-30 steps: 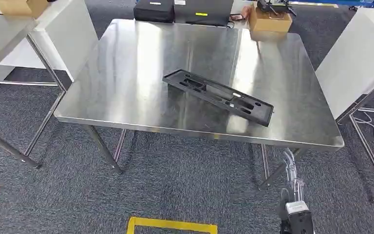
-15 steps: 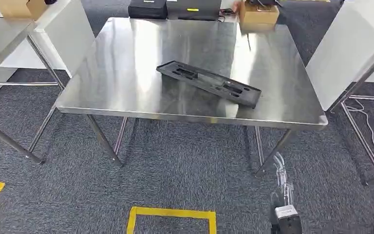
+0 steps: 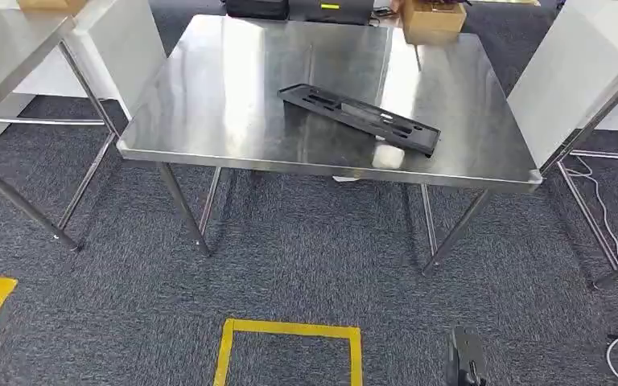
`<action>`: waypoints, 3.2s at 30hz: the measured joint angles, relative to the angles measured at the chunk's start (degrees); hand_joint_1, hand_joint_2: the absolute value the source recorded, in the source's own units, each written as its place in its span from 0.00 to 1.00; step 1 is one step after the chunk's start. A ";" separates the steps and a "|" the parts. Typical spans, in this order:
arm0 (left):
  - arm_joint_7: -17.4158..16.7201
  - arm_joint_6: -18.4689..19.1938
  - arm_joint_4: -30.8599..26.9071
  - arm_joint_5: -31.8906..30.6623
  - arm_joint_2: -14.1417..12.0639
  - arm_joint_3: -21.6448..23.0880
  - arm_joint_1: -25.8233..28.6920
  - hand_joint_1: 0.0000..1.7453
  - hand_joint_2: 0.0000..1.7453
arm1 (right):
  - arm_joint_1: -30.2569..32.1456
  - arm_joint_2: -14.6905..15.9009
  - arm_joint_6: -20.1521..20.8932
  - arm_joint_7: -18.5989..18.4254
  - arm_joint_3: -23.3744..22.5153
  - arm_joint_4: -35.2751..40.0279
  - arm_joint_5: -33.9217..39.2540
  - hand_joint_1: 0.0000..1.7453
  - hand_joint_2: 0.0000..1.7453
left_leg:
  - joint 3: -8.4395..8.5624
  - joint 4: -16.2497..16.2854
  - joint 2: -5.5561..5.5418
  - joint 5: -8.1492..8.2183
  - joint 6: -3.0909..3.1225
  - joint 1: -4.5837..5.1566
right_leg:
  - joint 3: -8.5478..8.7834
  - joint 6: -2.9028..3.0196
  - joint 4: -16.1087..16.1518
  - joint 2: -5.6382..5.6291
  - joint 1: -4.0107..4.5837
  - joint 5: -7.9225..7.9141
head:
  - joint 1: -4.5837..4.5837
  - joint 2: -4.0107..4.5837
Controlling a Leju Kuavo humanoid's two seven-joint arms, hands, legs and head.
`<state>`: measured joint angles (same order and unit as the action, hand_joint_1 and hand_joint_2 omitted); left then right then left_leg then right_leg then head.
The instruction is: Take the parts from the cabinet and place them on the table.
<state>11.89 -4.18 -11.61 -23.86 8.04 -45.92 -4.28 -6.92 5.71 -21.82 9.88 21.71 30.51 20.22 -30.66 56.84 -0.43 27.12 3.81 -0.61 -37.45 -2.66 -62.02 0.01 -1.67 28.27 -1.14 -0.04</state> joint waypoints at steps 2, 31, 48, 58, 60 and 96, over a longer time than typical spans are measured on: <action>-0.15 0.02 0.00 -0.51 -0.07 0.07 0.16 0.00 0.00 | 0.64 -1.45 -3.52 -4.95 -0.51 -4.44 -0.86 0.00 0.00 | -1.96 0.04 0.19 -1.41 0.15 0.30 | -2.13 0.45 -8.70 -0.03 0.02 5.67 | -0.17 0.00; -6.27 -5.79 0.15 -4.35 -0.55 1.75 -0.12 0.00 0.00 | 2.69 -10.24 -10.02 -20.11 -2.93 -19.45 -1.09 0.00 0.00 | -1.01 1.09 0.52 1.26 -1.00 -0.53 | -0.70 0.09 -2.32 0.28 -0.09 2.14 | 0.57 0.00; -6.08 -4.28 0.20 -5.03 -0.72 1.77 -0.05 0.00 0.00 | 2.05 -10.10 -11.75 -19.21 -2.98 -20.01 0.46 0.00 0.00 | -10.19 13.44 0.40 6.46 -4.25 -0.03 | 10.19 4.02 8.28 0.71 1.20 -0.33 | 0.96 0.00; -5.33 -4.52 0.20 -3.48 -0.50 1.44 -0.12 0.00 0.00 | 1.69 -9.16 -11.38 -18.20 -2.93 -20.28 -0.81 0.00 0.00 | 1.57 1.71 -0.03 3.18 -4.72 -0.28 | 3.28 0.46 3.97 0.87 1.21 -3.75 | 1.01 0.00; -5.48 -5.03 0.22 -2.91 -0.22 1.07 -0.13 0.00 0.00 | 1.71 -8.59 -10.85 -17.37 -2.84 -20.43 -1.25 0.00 0.00 | 0.62 1.12 0.30 1.84 -2.65 -0.35 | 2.24 0.15 2.74 0.73 0.92 -2.14 | 1.05 0.00; -6.89 -5.77 0.37 -7.06 0.50 1.75 0.11 0.00 0.00 | 3.59 -6.78 -8.69 -11.08 -3.37 -20.50 1.77 0.00 0.00 | -0.76 0.23 1.18 0.49 -1.32 -0.29 | -2.75 -0.35 -13.79 0.31 0.66 6.01 | 0.55 0.00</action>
<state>5.00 -9.94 -11.23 -30.93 8.55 -44.17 -4.17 -3.33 -1.07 -30.51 -1.20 18.34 10.01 21.99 -31.42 57.06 0.75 27.61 2.49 -0.90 -40.20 -3.02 -75.80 0.31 -1.01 34.28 -0.59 -0.04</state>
